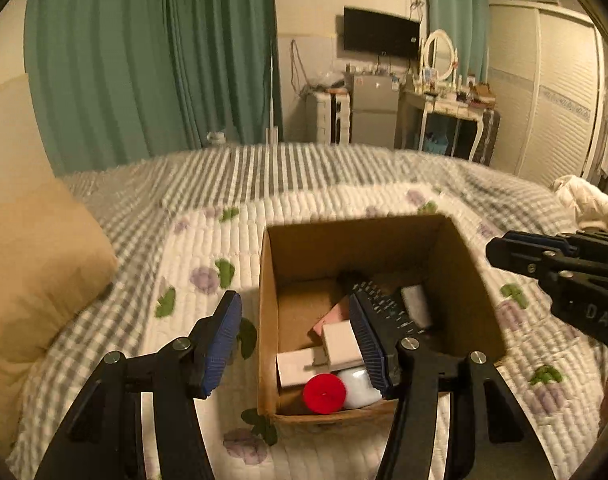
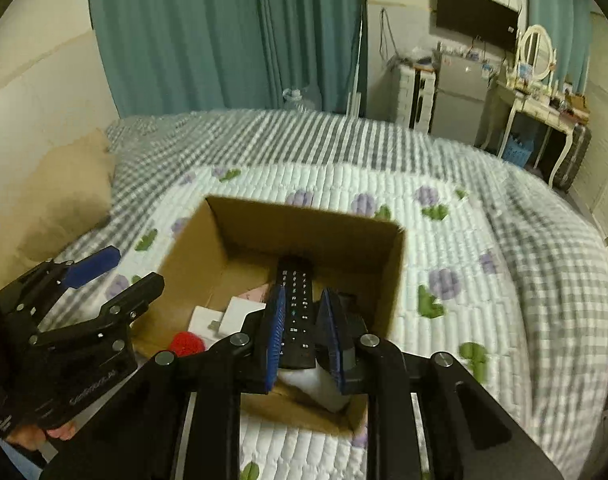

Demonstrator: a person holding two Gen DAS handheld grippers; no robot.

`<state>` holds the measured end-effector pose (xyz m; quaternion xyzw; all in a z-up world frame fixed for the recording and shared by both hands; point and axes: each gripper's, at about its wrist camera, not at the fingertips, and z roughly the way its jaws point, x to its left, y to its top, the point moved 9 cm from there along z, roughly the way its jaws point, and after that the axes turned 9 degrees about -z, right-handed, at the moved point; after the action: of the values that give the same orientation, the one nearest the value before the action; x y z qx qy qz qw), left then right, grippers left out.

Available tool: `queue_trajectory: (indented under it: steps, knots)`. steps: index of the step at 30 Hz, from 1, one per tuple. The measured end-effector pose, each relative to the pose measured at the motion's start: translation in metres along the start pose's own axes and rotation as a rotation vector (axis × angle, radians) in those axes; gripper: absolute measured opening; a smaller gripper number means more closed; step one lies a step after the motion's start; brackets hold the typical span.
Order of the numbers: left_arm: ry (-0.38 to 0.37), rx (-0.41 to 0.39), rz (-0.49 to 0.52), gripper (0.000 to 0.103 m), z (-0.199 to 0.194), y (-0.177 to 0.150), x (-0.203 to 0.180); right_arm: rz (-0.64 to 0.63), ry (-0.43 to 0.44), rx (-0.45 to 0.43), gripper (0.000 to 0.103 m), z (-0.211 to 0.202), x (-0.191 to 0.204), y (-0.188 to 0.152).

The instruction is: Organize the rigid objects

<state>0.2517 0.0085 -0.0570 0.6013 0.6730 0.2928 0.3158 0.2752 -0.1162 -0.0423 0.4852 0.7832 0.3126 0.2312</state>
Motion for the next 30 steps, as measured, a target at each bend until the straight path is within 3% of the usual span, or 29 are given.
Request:
queue_trajectory:
  steps: [9,11,13,14,15,19,21,22,24,30]
  knots:
    - [-0.028,-0.227,0.030,0.059,-0.131,0.033,-0.013,-0.016,-0.069,-0.236,0.019,-0.144,0.017,0.016]
    - [-0.039,-0.259,0.019,0.067,-0.155,0.033,-0.013,-0.021,-0.081,-0.273,0.020,-0.167,0.026,0.011]
    - [-0.046,-0.288,0.010,0.074,-0.175,0.029,-0.011,-0.014,-0.094,-0.302,0.037,-0.187,0.032,0.001]
    - [-0.050,-0.305,0.004,0.076,-0.183,0.027,-0.010,-0.005,-0.098,-0.315,0.054,-0.193,0.035,-0.004]
    - [-0.060,-0.316,-0.010,0.078,-0.189,0.023,-0.009,0.008,-0.103,-0.337,0.061,-0.199,0.037,-0.010]
    - [-0.100,-0.317,-0.051,0.090,-0.189,0.006,-0.002,0.040,-0.128,-0.354,0.065,-0.195,0.037,-0.031]
    - [-0.091,-0.326,-0.054,0.095,-0.181,-0.006,0.002,0.060,-0.143,-0.369,0.085,-0.187,0.036,-0.044]
    - [-0.082,-0.333,-0.055,0.101,-0.176,-0.011,0.004,0.075,-0.153,-0.383,0.090,-0.181,0.033,-0.051]
    - [-0.061,-0.343,-0.051,0.103,-0.162,-0.023,0.008,0.091,-0.164,-0.417,0.099,-0.168,0.030,-0.065]
    - [-0.029,-0.334,-0.016,0.103,-0.139,-0.049,0.011,0.082,-0.175,-0.372,0.101,-0.138,0.025,-0.086]
